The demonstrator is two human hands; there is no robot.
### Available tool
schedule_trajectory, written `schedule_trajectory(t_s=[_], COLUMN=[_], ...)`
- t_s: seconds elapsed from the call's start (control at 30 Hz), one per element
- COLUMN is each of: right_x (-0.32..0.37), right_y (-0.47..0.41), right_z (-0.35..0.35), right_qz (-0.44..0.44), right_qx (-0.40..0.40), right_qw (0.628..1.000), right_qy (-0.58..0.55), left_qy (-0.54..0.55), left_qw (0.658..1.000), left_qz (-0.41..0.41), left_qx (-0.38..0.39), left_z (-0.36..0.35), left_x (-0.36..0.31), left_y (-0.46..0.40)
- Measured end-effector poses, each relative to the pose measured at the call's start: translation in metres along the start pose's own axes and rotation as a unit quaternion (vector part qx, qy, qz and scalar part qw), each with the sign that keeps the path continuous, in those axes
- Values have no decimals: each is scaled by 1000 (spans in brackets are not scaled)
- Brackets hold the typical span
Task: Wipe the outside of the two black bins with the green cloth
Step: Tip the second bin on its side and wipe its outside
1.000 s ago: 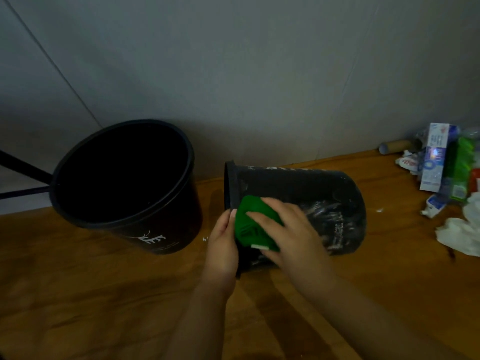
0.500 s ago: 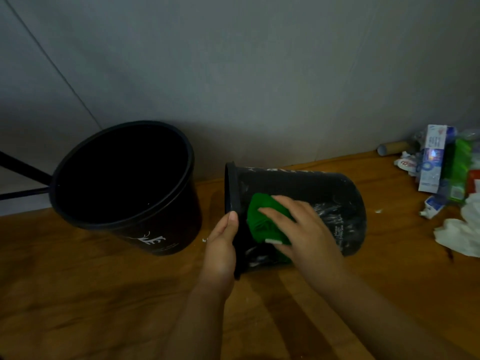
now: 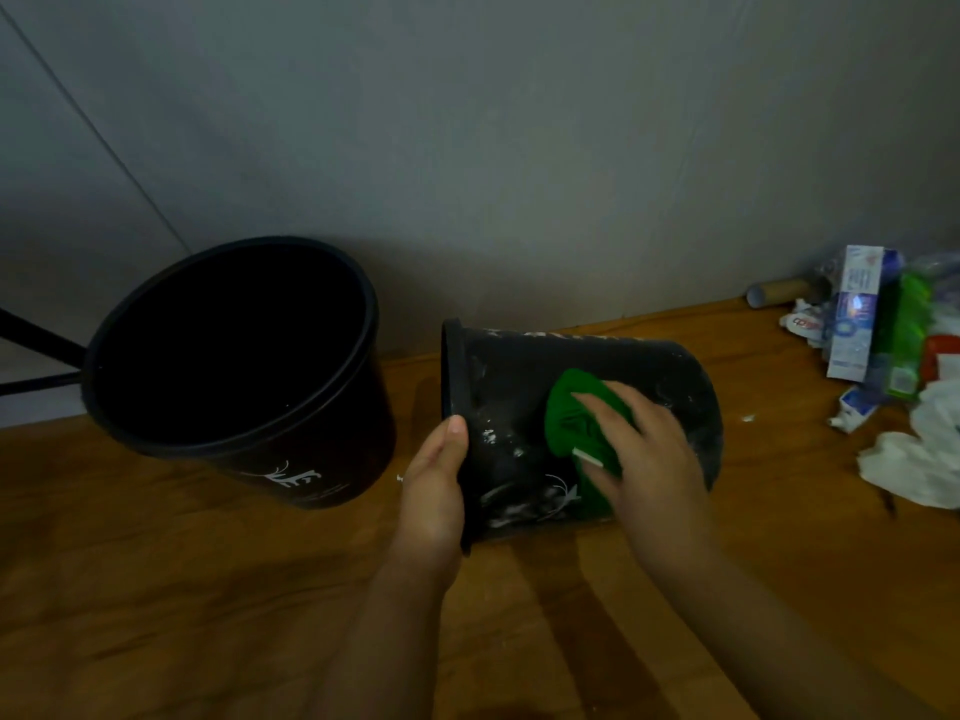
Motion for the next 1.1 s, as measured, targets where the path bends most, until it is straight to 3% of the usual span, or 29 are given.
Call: schedule_trajectory(t_s=[0.2, 0.37, 0.57, 0.77, 0.97, 1.1], right_x=[4, -25, -6, -53, -35, -70], right_y=[2, -10, -5, -15, -8, -14], right_z=[-2, 7, 3, 20, 11, 23], right_qz=[73, -78, 31, -146, -41, -151], right_qx=[22, -23, 27, -28, 15, -33], right_qw=[997, 996, 999, 986, 997, 985], right_qy=[28, 42, 35, 69, 67, 72], left_qy=[-6, -13, -18, -25, -35, -36], left_qw=[1000, 1000, 1000, 999, 999, 999], left_qz=[-3, -1, 3, -1, -4, -9], left_qx=[-10, -10, -23, -21, -25, -25], left_z=[0, 0, 1, 1, 0, -1], left_x=[0, -1, 0, -2, -5, -5], left_y=[-1, 1, -1, 5, 4, 6])
Point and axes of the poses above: each hand's wrist, its own y-axis away from the middle knuckle, its own z-axis out of the back of the hand, x = y × z, the point moved 3 cm from there along -y, towards the middle knuckle, and after that the axes turned 13 degrees about -x, right-handed, at the moved point
